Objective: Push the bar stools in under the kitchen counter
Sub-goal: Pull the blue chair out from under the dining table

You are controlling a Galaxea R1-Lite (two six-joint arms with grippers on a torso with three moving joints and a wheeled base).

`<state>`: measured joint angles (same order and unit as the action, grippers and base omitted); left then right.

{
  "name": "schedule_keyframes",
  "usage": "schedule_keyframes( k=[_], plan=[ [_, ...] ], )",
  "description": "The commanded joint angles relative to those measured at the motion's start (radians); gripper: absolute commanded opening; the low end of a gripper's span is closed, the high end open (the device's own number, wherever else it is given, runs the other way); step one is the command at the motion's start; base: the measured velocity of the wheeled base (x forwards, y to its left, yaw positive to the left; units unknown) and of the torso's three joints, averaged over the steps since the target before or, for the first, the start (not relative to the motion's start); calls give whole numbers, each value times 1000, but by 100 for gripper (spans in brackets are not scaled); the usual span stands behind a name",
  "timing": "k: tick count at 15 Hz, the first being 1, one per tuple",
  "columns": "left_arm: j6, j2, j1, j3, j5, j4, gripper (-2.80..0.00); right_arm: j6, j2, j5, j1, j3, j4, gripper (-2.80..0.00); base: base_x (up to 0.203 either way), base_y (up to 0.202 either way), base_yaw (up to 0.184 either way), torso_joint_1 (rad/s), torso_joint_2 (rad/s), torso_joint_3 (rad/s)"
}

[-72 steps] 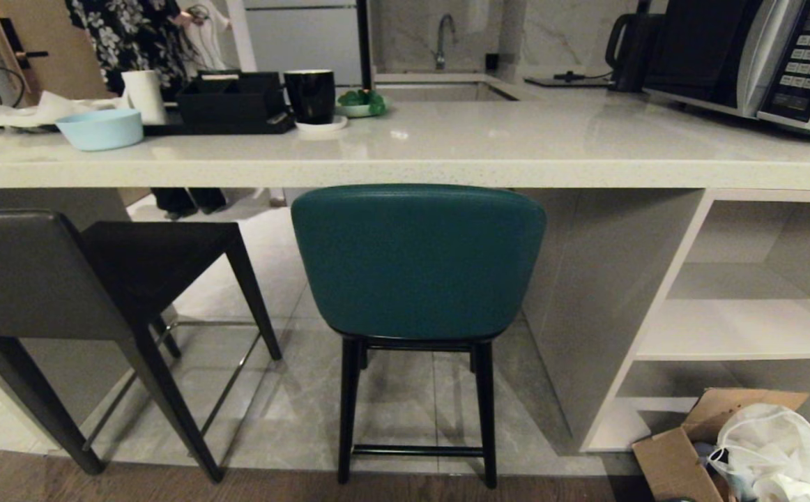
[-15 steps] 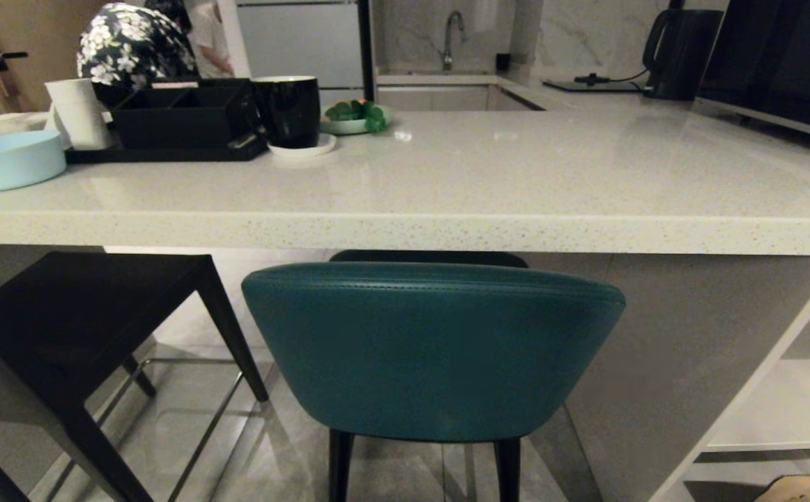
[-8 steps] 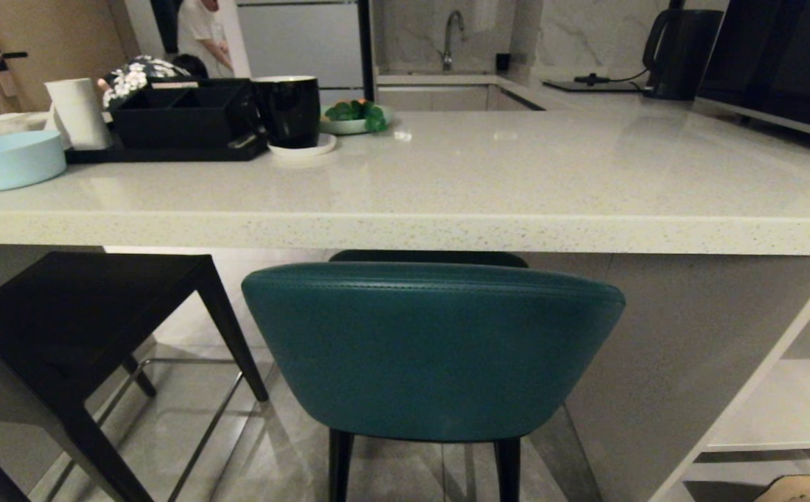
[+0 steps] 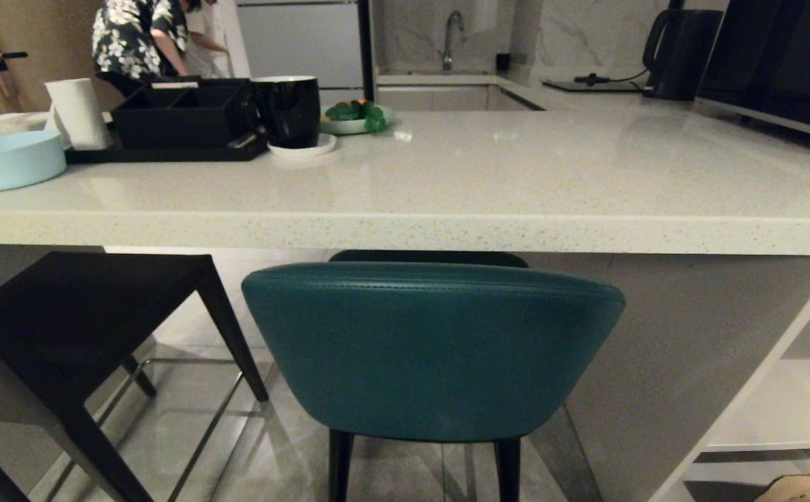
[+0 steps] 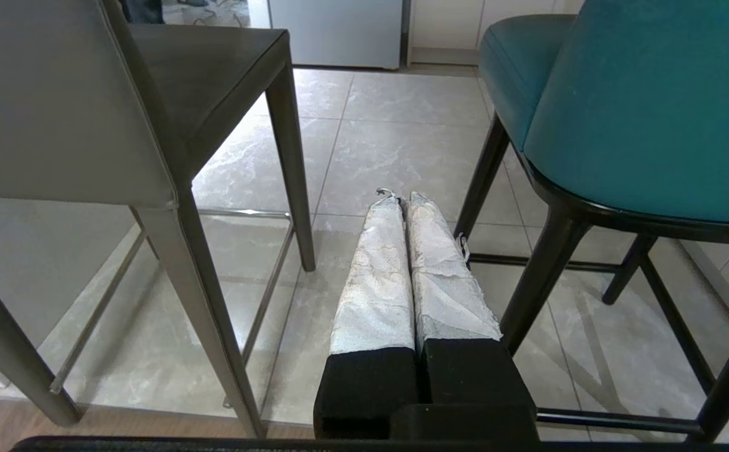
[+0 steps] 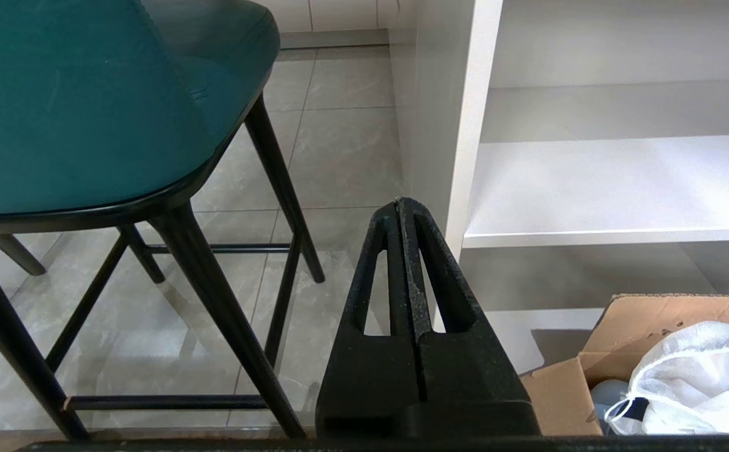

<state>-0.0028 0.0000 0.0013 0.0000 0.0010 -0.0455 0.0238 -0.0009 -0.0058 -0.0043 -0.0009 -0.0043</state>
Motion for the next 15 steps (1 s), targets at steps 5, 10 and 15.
schedule_keyframes(
  k=[5, 10, 15],
  plan=[
    [-2, 0, -3, 18, 2, 0, -280, -1, -1, 0, 0, -1, 0, -280, 0, 0, 0, 0, 0, 0],
    [-2, 0, -3, 18, 2, 0, -280, -1, -1, 0, 0, -1, 0, -280, 0, 0, 0, 0, 0, 0],
    [1, 0, 0, 18, -1, 0, -280, 0, -1, 0, 0, -1, 0, -280, 0, 0, 0, 0, 0, 0]
  ],
)
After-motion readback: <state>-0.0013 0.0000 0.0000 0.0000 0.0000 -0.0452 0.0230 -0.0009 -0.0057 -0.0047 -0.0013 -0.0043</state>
